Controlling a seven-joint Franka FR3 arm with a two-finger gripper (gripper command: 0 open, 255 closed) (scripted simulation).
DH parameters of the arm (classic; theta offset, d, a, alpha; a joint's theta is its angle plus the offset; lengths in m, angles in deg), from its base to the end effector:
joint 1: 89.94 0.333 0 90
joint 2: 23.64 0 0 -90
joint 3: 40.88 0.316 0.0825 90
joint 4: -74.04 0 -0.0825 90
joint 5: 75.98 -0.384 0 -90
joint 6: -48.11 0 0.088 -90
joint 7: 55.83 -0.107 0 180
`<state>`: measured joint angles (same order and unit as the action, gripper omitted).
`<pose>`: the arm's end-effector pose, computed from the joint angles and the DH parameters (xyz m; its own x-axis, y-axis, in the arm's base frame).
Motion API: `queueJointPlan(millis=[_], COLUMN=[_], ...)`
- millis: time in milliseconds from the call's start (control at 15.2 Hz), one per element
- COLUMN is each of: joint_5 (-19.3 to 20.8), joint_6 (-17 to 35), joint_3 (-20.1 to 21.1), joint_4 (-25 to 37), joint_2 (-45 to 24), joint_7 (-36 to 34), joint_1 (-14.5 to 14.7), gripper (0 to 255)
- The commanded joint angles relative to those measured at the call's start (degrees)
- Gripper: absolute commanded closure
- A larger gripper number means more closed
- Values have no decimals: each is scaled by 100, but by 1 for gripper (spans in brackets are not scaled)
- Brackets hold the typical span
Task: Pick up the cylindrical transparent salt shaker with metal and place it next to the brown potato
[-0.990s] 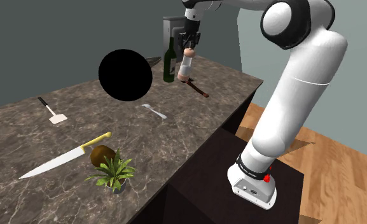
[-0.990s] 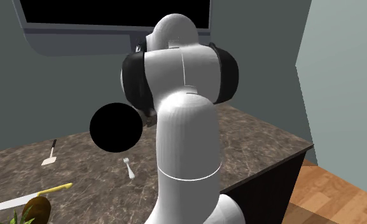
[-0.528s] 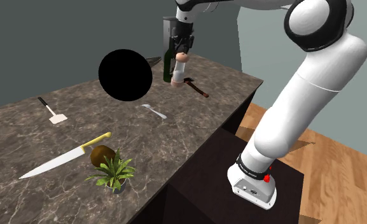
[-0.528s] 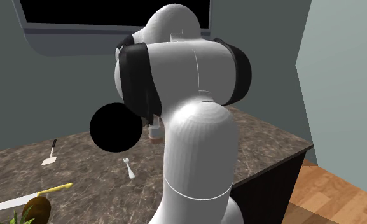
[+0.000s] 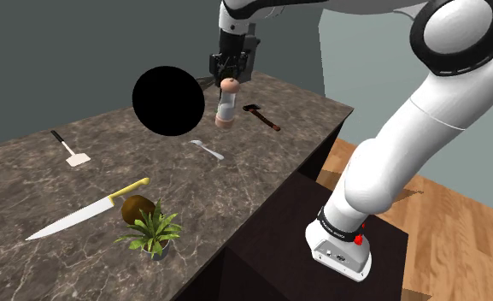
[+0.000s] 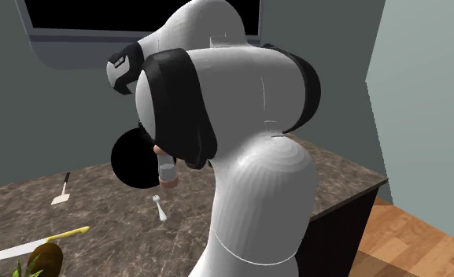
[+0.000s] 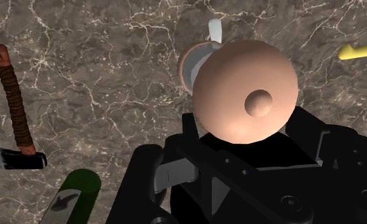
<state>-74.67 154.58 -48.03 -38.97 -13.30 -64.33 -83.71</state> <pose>0.5122 -0.0139 0.5532 0.9856 -0.1567 0.0642 -0.1564 -0.9876 -0.0096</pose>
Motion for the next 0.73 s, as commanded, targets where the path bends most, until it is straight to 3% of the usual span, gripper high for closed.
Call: queueJointPlan(millis=[0,660], joint_5=[2,-88], joint_6=[15,-2], joint_3=[164,1034], joint_4=[-131,-220], joint_2=[116,203], joint_7=[-283,-1680], joint_1=[108,672], gripper=[255,255])
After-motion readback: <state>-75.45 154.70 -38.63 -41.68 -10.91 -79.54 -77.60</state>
